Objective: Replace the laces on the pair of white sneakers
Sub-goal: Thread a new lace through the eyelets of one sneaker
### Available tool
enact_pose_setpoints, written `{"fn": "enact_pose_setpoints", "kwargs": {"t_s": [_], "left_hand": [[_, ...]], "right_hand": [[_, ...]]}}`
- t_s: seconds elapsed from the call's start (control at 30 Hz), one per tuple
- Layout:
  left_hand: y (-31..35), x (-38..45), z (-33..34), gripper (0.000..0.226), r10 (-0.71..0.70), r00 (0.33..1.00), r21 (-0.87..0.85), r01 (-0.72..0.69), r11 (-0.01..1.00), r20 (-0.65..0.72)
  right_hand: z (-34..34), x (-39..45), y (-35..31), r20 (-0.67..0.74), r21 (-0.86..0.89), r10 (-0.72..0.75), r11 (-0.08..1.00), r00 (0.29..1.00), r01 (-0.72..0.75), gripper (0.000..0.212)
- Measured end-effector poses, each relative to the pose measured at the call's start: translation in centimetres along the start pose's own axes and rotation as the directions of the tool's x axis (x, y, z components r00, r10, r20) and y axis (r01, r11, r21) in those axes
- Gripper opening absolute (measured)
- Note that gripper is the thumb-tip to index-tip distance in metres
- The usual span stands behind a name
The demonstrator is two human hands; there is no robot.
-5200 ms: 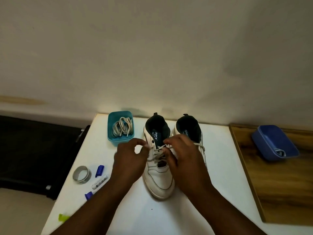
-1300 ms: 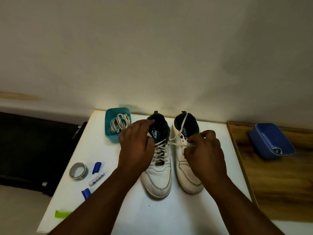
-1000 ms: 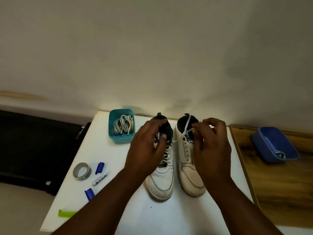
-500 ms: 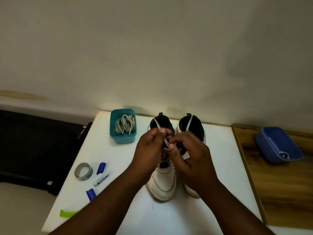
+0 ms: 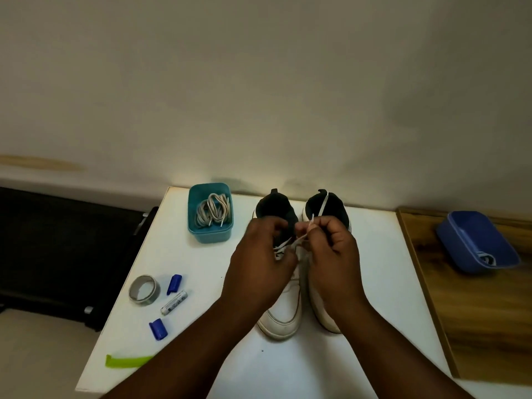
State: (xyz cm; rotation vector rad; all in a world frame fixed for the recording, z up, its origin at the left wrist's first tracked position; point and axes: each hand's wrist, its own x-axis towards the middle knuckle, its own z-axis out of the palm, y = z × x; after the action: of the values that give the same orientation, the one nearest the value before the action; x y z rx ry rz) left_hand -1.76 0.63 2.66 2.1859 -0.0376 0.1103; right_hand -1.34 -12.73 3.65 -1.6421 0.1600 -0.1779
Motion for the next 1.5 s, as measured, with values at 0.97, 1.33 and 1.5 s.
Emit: {"fn": "enact_pose_setpoints", "kwargs": {"t_s": [0.97, 1.33, 1.5], "left_hand": [[-2.1, 1.6, -0.4, 0.013, -0.436, 0.887, -0.484, 0.453, 0.748, 0.155], [-2.2, 1.7, -0.2, 0.015, -0.430, 0.875, -0.475, 0.482, 0.737, 0.221], [-1.9, 1.5, -0.5, 0.009, -0.414, 0.889, -0.431, 0.458, 0.778, 0.198]], "right_hand": [[1.4, 0.2, 3.7, 0.219, -0.655, -0.257, 0.676, 0.941, 0.337, 0.014], [1.0, 0.4, 4.5, 0.205, -0.654, -0.263, 0.679, 0.943, 0.332, 0.015], [0.5, 0.5, 3.6, 0.304, -0.632, -0.203, 0.688, 0.931, 0.357, 0.030]]}}
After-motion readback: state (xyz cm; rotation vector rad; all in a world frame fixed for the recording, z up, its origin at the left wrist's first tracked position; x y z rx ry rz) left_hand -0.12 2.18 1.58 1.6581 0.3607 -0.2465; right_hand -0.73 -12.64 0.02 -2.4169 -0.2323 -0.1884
